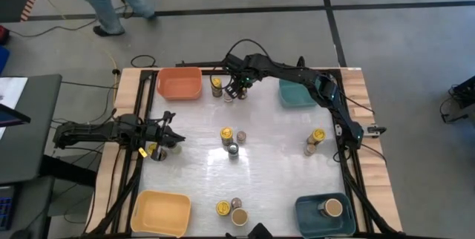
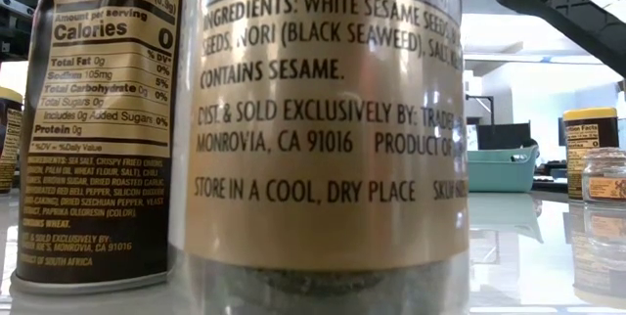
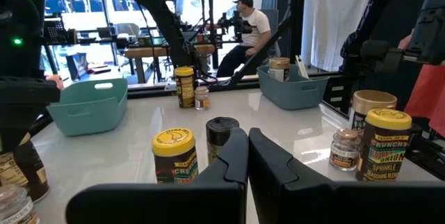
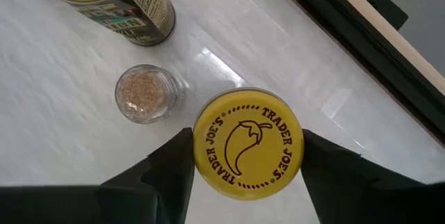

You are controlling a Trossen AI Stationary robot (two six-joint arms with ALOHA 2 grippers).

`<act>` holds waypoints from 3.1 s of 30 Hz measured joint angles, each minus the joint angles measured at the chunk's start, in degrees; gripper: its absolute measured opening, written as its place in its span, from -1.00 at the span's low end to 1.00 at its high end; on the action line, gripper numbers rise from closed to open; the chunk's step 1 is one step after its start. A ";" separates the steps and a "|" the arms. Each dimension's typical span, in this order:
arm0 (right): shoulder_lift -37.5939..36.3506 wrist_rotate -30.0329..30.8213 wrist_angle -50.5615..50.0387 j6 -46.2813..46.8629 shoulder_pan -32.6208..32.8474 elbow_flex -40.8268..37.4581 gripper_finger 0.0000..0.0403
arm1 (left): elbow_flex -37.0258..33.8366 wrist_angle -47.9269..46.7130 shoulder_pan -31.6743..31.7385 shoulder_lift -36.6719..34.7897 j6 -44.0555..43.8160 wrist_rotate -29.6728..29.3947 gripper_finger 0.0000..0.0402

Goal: Sort spices by type
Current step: Put the top right yellow seasoning bottle into the light blue bin

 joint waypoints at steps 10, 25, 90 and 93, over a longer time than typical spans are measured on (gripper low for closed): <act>-8.28 0.89 -2.66 0.78 -0.62 -0.04 0.24 | 0.00 0.00 0.01 0.01 0.00 0.02 -1.00; -31.39 14.81 -22.13 3.44 -2.51 -4.61 0.24 | 0.00 0.00 0.01 -0.01 0.00 0.00 -1.00; -51.29 5.74 16.75 3.62 -29.77 -64.87 0.27 | 0.00 0.02 0.01 -0.01 0.00 0.02 -1.00; -51.29 5.76 16.89 3.62 -29.77 -64.86 0.27 | 0.00 0.02 0.01 0.01 0.00 0.02 -1.00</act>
